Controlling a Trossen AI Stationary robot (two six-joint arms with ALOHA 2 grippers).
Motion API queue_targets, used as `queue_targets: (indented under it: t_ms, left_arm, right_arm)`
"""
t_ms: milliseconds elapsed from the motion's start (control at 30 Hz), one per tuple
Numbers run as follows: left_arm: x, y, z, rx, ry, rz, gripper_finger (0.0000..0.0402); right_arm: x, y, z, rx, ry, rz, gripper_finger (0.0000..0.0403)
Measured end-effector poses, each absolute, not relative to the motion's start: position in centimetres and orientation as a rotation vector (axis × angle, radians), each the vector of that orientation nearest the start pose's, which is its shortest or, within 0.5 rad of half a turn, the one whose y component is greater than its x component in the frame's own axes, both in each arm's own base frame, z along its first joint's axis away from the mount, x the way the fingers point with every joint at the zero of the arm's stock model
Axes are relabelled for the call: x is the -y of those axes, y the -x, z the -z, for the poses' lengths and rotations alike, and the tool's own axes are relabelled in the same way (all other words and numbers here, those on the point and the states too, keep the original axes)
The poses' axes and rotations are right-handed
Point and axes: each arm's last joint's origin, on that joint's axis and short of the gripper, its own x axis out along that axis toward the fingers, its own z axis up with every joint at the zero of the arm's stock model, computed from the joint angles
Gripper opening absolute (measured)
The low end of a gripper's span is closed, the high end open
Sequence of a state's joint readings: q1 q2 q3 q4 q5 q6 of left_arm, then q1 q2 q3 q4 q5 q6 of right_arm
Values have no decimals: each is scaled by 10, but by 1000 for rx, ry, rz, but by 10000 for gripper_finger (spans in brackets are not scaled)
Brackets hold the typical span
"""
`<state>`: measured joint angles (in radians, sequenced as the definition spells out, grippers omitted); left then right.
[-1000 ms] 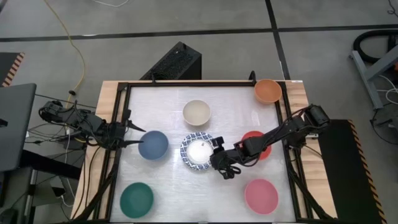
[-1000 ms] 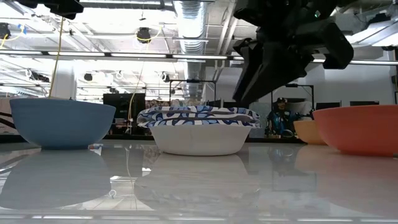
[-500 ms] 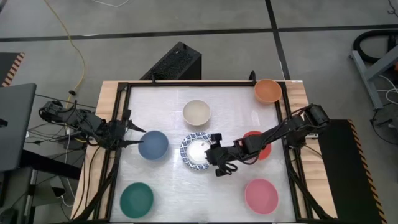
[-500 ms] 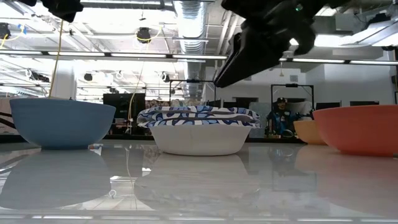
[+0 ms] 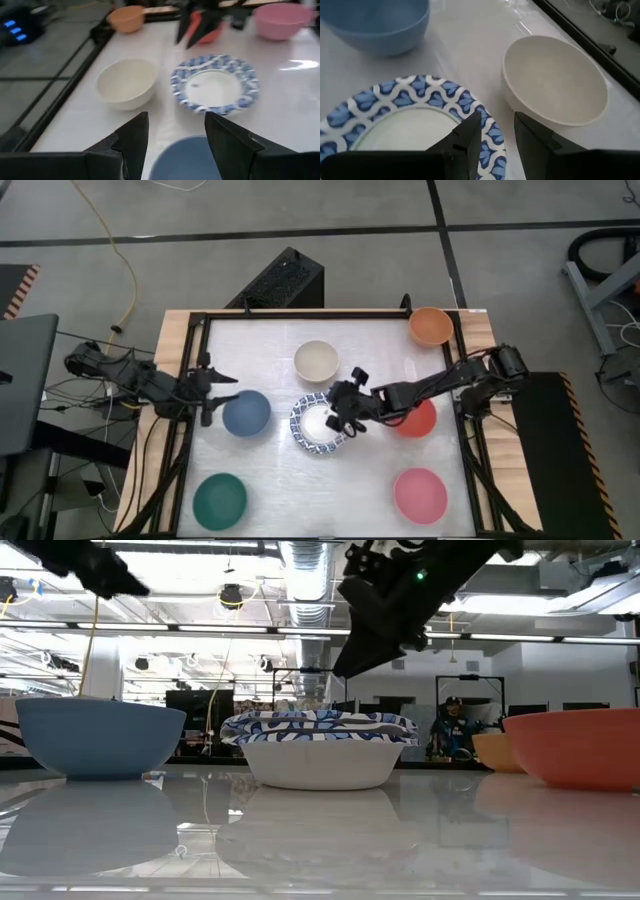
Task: Nest bowls inside each other by size order
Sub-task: Stack the orange bowl into the white blue bowls
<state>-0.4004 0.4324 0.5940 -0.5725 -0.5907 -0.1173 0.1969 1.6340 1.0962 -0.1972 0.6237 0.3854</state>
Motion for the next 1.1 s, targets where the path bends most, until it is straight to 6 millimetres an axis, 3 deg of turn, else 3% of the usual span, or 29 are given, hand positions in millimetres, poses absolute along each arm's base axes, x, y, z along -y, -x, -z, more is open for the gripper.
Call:
queue_targets:
  t_ms: [200,400,533,800,1100]
  left_arm:
    - [22,-96,-271,-333,24,-279,185]
    - [24,-97,-268,-366,133,-205,185]
    - [21,-99,-265,-399,210,-226,185]
    - [12,-108,-259,-477,269,-252,185]
    - [3,-122,-250,-578,203,-289,185]
  right_arm:
    - [-43,-332,-267,-621,-77,558,136]
    - [-35,-303,-301,-651,-46,602,136]
    - [-26,-277,-313,-655,-34,749,136]
    - [-4,-238,-311,-772,-159,998,136]
    - [24,-227,-293,-894,-221,1202,136]
